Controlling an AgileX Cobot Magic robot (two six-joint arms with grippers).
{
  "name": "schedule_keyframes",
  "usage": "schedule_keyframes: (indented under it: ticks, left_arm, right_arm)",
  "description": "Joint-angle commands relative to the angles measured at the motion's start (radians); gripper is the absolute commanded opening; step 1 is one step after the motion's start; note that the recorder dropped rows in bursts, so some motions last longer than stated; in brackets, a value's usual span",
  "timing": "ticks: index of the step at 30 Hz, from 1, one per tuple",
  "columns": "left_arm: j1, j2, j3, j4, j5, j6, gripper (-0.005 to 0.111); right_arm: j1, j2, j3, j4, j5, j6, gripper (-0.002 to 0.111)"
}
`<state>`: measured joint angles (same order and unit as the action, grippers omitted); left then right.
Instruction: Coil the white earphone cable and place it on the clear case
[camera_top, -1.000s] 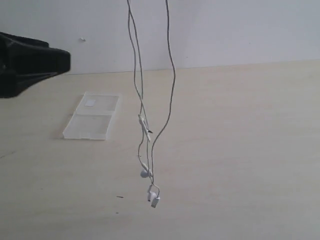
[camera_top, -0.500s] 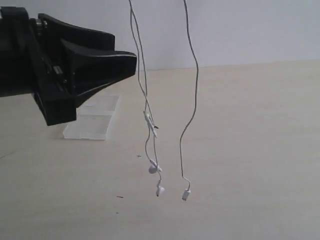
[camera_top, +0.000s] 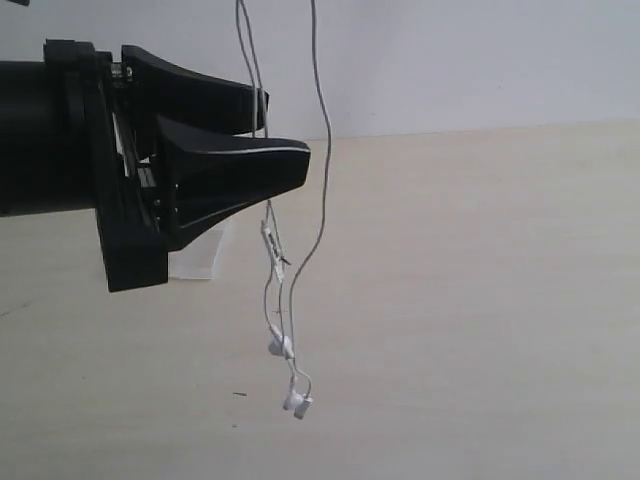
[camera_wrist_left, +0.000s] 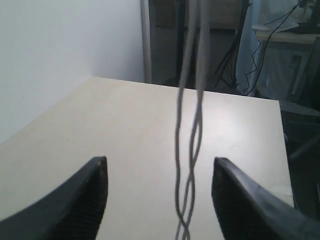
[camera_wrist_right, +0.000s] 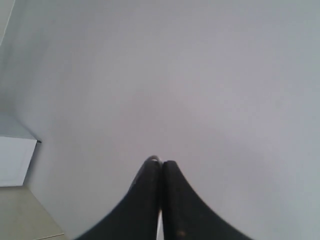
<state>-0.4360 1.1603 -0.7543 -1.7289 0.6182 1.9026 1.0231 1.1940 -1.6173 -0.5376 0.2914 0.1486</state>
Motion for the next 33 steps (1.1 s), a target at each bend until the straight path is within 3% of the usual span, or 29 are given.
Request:
schedule_keyframes:
  ticks: [1, 21, 33]
  left_arm:
    - [-0.007, 0.004, -0.021, -0.015, -0.015, 0.004, 0.06]
    - [-0.007, 0.004, -0.048, -0.015, 0.041, -0.027, 0.06]
    - [-0.005, 0.004, -0.048, -0.015, 0.001, -0.056, 0.06]
  right_arm:
    - [0.001, -0.005, -0.007, 0.052, -0.089, 0.09, 0.0]
    - [0.001, 0.033, -0.007, 0.118, -0.127, 0.079, 0.0]
    - [0.001, 0.057, -0.007, 0.12, -0.149, 0.079, 0.0]
